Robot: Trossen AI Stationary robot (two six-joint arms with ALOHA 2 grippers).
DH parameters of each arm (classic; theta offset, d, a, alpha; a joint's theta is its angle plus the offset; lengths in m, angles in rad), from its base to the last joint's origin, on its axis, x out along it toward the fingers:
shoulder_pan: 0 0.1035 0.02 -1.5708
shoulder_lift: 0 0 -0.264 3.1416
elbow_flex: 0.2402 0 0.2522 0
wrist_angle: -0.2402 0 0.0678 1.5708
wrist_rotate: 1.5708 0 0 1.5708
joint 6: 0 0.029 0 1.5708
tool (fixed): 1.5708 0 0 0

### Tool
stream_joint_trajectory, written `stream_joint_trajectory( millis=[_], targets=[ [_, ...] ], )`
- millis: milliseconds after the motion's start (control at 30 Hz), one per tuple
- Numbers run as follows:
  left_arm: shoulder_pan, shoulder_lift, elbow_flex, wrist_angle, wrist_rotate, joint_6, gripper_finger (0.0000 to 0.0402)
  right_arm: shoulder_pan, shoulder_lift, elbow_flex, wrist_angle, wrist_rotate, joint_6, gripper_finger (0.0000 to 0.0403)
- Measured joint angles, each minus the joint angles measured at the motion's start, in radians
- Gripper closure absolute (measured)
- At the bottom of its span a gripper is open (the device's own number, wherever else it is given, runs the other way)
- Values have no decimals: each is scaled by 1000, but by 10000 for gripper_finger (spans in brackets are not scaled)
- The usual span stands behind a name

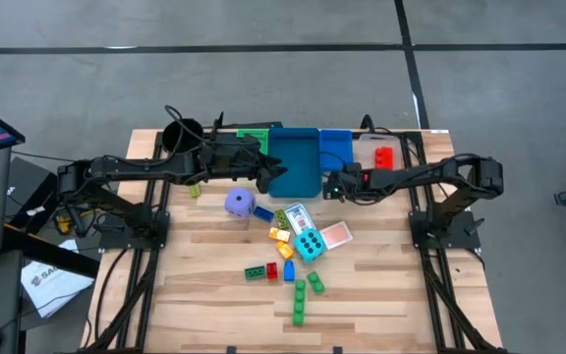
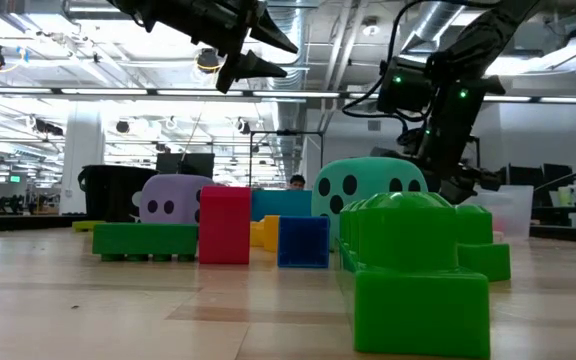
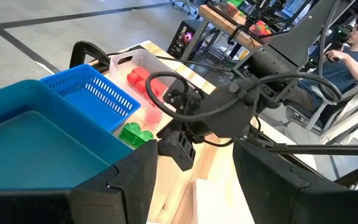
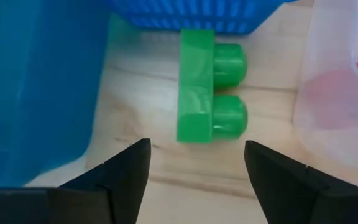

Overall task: Pick & Place Toys
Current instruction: Put the large green game piece into the transparent bin

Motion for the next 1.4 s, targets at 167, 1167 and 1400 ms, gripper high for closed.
stream_joint_trajectory(
  millis=[167, 1167, 1400],
  targets=[
    [0, 0, 0, 0, 0, 1, 198, -30, 0, 0, 3, 0, -1, 147],
    [0, 0, 0, 0, -3, 1, 198, -101, 44, 1, 77, -39, -135, 147],
    [0, 0, 0, 0, -2, 0, 198, -71, 132, 5, 96, -35, -99, 147]
  ],
)
